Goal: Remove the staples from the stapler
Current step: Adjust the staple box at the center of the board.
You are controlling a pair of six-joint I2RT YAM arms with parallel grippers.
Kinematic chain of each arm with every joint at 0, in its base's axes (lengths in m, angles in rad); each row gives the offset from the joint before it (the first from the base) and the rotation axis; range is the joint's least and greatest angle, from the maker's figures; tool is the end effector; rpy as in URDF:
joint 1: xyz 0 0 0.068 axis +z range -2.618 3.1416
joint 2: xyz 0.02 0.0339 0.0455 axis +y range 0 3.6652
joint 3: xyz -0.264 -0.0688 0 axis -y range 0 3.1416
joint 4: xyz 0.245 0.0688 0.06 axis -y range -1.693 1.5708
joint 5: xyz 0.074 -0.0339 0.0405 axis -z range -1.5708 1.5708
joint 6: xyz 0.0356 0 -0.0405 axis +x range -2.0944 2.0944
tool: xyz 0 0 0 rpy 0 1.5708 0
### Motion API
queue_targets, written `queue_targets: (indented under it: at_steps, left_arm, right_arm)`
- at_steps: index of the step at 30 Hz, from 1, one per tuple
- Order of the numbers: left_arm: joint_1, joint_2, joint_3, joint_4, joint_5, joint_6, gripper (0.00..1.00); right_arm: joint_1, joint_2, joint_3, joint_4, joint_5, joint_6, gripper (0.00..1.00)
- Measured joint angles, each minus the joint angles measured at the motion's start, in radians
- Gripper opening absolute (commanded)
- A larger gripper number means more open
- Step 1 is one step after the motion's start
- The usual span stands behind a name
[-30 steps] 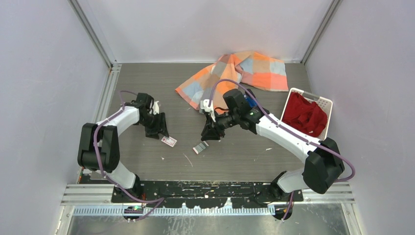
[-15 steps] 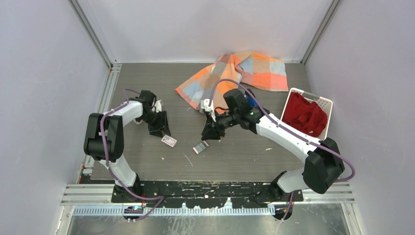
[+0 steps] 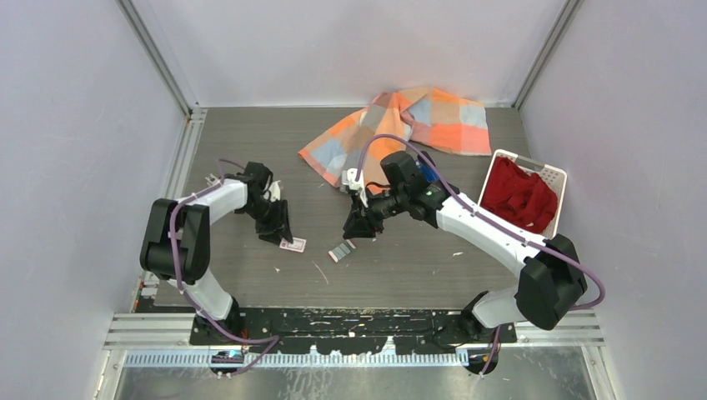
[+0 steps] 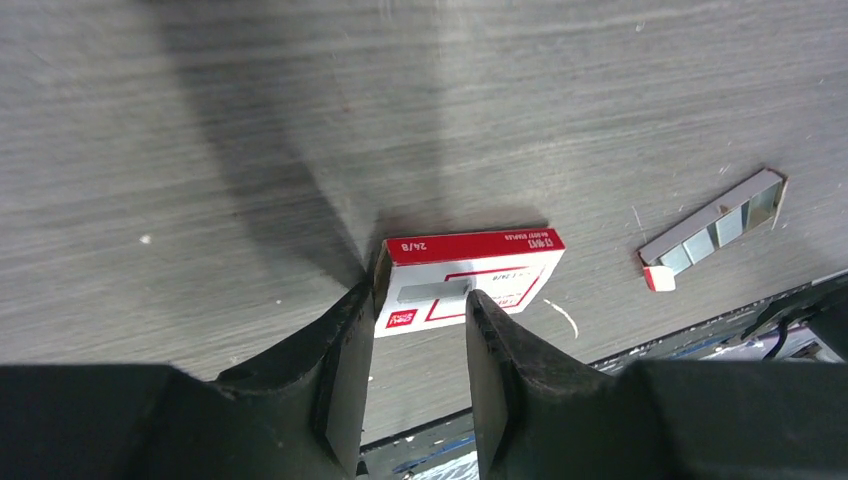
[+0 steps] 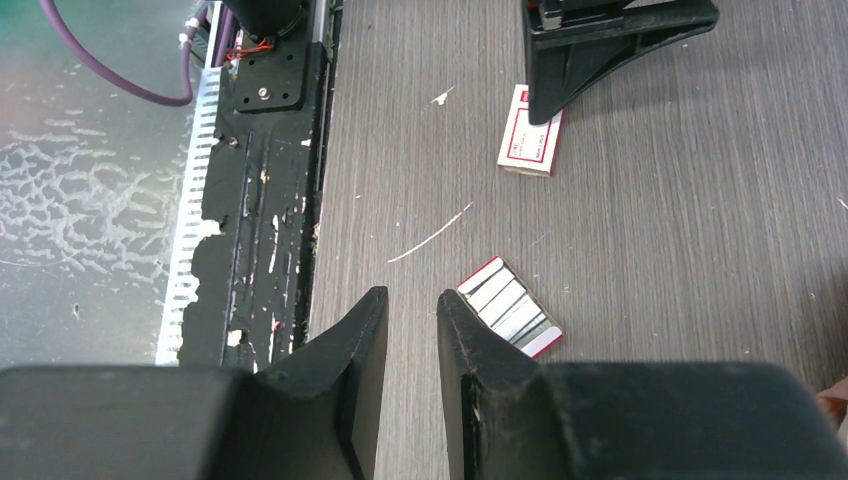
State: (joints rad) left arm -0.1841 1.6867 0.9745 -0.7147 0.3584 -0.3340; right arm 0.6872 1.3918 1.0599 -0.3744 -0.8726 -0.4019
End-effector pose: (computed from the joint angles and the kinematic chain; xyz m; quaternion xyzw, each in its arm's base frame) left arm 0.2834 -0.0655 0.1548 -0.0607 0.9796 -0.1900 0.0228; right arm 0.2130 0.2101 0.2873 -0.5777 0.6122 0.4338 0.3213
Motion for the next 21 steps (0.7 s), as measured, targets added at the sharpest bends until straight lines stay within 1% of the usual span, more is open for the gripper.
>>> queue_targets:
  at_steps: [5,7,10,14,15,17,18,19,21]
  left_arm:
    - [-0.033,-0.034,-0.036,-0.005,0.001,-0.019,0.40]
    - [-0.043,-0.049,-0.048,-0.004,0.001,-0.027,0.40]
    - [-0.051,-0.078,-0.058,-0.005,-0.006,-0.031,0.42]
    - [-0.052,-0.170,-0.059,-0.006,-0.055,-0.030,0.44]
    - [-0.052,-0.205,-0.059,-0.007,-0.069,-0.029,0.44]
    - [-0.052,-0.291,-0.059,-0.008,-0.085,-0.026,0.44]
    - [-0.052,-0.327,-0.058,-0.007,-0.087,-0.024,0.45]
    - [-0.052,-0.382,-0.058,-0.001,-0.085,-0.022,0.46]
    - [-0.051,-0.470,-0.059,0.017,-0.069,-0.017,0.54]
  right_arm:
    - [0.000,0.000,0.000,0.000,0.005,-0.011,0.36]
    - [0.000,0.000,-0.002,0.000,0.006,-0.018,0.40]
    - [0.000,0.000,-0.012,-0.001,0.007,-0.038,0.48]
    - [0.000,0.000,-0.026,-0.001,0.006,-0.088,0.62]
    - [0.000,0.000,-0.032,0.000,0.006,-0.114,0.66]
    - [0.000,0.000,-0.056,0.000,-0.005,-0.194,0.80]
    - [0.000,0.000,-0.078,0.000,-0.015,-0.262,0.87]
    - [0.000,-0.001,-0.109,-0.010,-0.026,-0.354,0.91]
    - [0.000,-0.001,-0.165,-0.033,-0.040,-0.500,0.92]
